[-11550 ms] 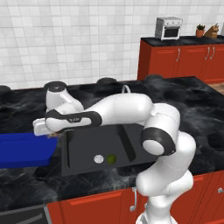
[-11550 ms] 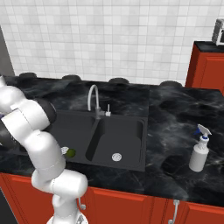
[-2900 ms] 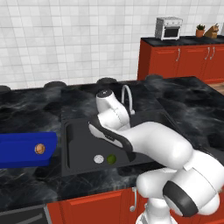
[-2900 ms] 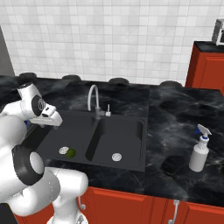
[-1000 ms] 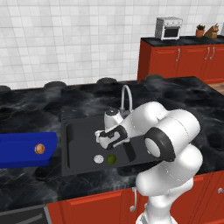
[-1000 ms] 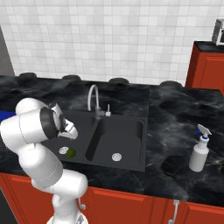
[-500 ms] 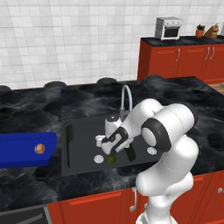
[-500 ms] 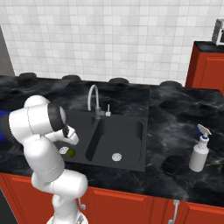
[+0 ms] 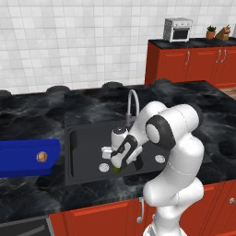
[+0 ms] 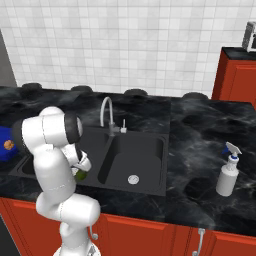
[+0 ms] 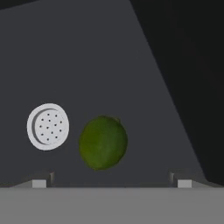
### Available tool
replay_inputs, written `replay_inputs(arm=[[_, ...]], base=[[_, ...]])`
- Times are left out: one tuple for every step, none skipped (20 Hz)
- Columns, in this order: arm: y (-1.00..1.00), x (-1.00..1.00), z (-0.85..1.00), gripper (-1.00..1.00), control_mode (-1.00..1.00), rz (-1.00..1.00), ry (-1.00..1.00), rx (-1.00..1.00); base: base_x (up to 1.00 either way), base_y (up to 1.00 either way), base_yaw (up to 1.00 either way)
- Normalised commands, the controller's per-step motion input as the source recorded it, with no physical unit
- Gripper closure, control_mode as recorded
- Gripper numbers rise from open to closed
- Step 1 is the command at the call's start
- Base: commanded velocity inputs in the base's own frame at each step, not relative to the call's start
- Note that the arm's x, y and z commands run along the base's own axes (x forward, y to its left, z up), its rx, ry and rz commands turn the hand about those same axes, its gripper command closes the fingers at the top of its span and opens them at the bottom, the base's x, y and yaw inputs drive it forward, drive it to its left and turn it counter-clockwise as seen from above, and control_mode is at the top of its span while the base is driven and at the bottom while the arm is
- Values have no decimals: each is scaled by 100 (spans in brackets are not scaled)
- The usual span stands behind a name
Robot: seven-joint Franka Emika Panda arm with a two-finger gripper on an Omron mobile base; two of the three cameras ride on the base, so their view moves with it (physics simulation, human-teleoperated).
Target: Pick up all produce items and place them in the sink. Turn on the sink faucet to wash them. Then turn the sink off and put them in the tray.
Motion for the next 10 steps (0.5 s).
replay_inputs(arm=[[0,12,-30,-100,-100,-2,0,1],[0,16,-30,-100,-100,-2,0,1],[0,11,-29,-100,-100,-1,0,1],[0,6,-26,-100,-100,-1,0,2],[0,11,-28,-100,-100,-1,0,1],[0,12,-28,-100,-100,-2,0,1],[0,7,-27,-100,-100,-1,0,1],[0,3,-26,-100,-100,-1,0,1],[0,7,-26,-100,-100,-1,0,1],[0,5,-27,-100,-100,-1,0,1]], base=[[0,0,0],[0,0,0],[0,0,0],[0,0,0],[0,0,0],[0,0,0],[0,0,0],[0,0,0],[0,0,0],[0,0,0]])
